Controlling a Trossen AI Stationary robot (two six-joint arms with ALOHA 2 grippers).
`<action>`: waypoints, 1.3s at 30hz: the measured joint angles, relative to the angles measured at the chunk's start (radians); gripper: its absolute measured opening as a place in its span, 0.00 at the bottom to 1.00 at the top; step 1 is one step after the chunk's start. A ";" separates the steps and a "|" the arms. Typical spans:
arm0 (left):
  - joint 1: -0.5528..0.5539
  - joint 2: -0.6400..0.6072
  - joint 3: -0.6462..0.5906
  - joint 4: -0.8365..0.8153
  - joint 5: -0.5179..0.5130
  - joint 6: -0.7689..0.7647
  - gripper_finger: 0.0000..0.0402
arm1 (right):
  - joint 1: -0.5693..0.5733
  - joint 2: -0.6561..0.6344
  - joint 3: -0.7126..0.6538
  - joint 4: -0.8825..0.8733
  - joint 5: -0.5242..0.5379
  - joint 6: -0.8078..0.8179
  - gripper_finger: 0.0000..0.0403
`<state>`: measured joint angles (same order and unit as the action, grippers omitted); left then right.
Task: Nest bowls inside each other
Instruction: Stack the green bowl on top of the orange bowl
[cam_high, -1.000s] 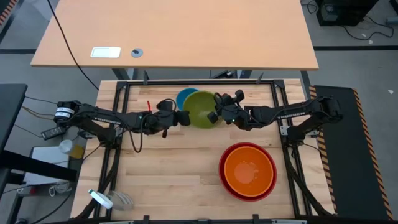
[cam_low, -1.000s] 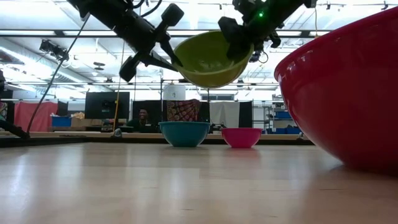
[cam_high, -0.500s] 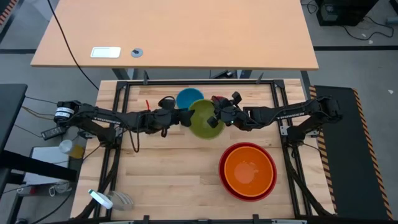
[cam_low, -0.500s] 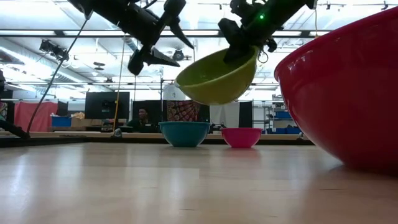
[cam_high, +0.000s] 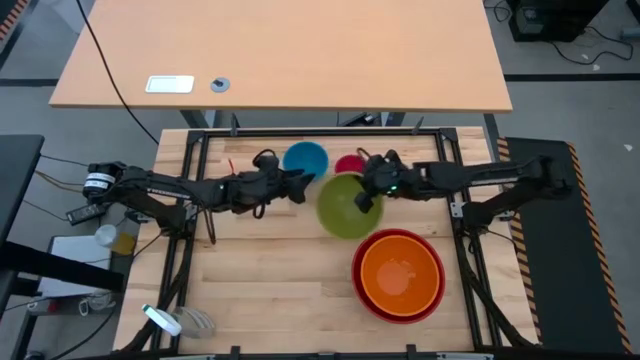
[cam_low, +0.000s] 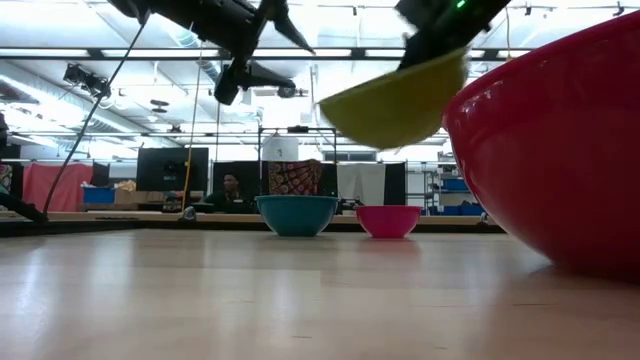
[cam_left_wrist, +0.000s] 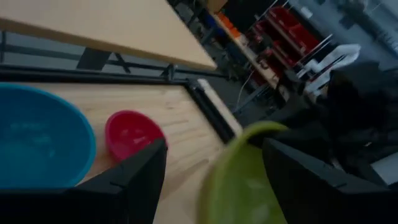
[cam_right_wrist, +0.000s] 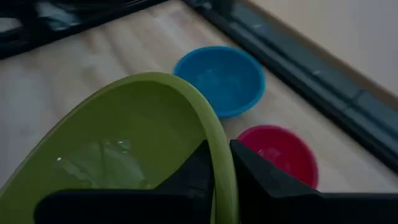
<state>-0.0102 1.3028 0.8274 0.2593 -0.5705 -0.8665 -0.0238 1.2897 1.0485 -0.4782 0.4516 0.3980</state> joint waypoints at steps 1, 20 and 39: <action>0.003 -0.004 0.001 0.005 0.000 0.004 0.67 | 0.000 -0.025 0.000 -0.022 -0.029 -0.003 0.14; 0.012 -0.041 0.000 0.013 0.000 0.084 0.67 | 0.302 -0.330 -0.311 -0.020 -0.265 0.133 0.14; 0.013 -0.041 0.000 -0.007 0.043 0.112 0.67 | 0.534 -0.347 -0.531 0.028 -0.080 0.440 0.16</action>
<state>0.0029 1.2621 0.8272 0.2520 -0.5278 -0.7547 0.5102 0.9424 0.5175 -0.4501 0.3717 0.8379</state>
